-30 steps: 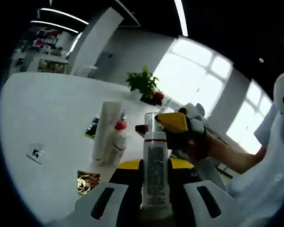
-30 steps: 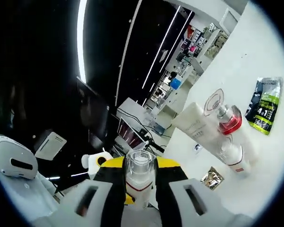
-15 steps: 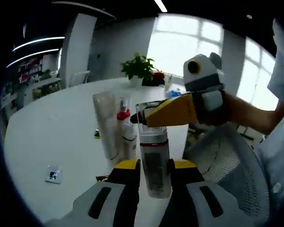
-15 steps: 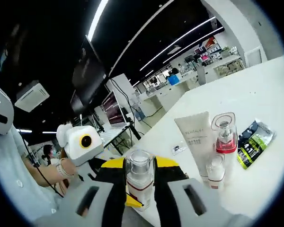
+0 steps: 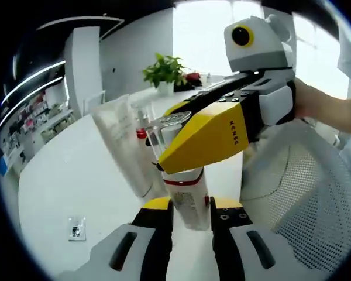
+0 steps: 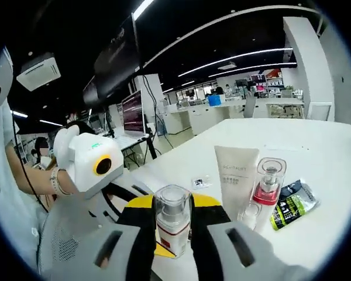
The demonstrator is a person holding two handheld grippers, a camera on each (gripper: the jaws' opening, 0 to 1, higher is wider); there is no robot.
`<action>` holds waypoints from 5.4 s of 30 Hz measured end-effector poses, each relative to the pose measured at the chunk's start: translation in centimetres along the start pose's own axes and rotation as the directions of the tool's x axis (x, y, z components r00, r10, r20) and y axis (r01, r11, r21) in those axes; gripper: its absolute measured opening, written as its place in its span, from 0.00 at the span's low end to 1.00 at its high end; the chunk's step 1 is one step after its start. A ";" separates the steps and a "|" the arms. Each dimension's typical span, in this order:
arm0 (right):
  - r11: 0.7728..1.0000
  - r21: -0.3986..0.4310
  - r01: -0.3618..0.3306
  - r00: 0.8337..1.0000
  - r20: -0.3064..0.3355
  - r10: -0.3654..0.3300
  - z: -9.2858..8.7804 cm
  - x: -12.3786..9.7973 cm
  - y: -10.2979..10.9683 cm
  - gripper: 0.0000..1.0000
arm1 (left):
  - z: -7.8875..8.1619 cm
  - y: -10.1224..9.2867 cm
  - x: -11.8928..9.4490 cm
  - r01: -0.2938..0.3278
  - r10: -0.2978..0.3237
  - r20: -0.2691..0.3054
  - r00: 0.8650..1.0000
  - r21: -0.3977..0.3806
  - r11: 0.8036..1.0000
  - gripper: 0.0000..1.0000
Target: Arrange the skincare products in the storage area until every visible bottle or jar stands upright without overlapping.
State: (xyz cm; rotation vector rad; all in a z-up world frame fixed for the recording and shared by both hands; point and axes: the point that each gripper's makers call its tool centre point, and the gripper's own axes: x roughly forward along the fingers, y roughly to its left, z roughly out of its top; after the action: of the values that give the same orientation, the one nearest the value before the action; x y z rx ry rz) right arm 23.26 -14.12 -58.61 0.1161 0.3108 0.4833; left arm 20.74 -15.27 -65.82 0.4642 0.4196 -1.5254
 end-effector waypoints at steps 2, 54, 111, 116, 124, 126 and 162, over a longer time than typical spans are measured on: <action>1.000 -0.008 0.010 1.000 -0.006 -0.010 -0.4 0.0 -0.4 0.21 | -0.3 0.1 0.4 -0.003 0.003 -0.012 1.000 0.022 1.000 0.21; 0.990 -0.116 0.081 0.980 -0.174 -0.101 -5.8 0.6 -2.7 0.30 | -3.7 1.5 4.6 -0.019 0.019 -0.039 0.999 0.002 1.000 0.22; 0.988 -0.060 0.140 0.938 -0.311 -0.152 -7.8 -2.0 -8.2 0.25 | -5.6 2.1 3.8 -0.081 0.051 -0.217 0.975 -0.130 0.988 0.14; 0.990 -0.060 0.124 0.935 -0.326 -0.137 -8.1 -1.7 -8.2 0.25 | -5.5 2.5 3.9 -0.094 0.063 -0.217 0.974 -0.139 0.986 0.11; 0.992 -0.051 0.120 0.936 -0.327 -0.130 -8.0 -1.4 -8.5 0.25 | -5.3 2.9 4.1 -0.097 0.064 -0.219 0.974 -0.143 0.985 0.09; 0.992 -0.048 0.118 0.935 -0.330 -0.127 -8.2 -1.4 -8.5 0.25 | -5.2 3.0 4.2 -0.096 0.064 -0.218 0.974 -0.142 0.985 0.08; 0.984 -0.080 0.157 0.891 -0.418 -0.177 -10.3 -1.1 -9.4 0.20 | -4.3 4.7 6.6 -0.140 0.108 -0.213 0.971 -0.137 0.981 0.08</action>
State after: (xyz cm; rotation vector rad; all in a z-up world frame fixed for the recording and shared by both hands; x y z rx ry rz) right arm 23.15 -22.58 -69.77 -0.0625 0.7325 0.3395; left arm 25.62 -18.59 -72.85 0.5205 0.6503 -1.3184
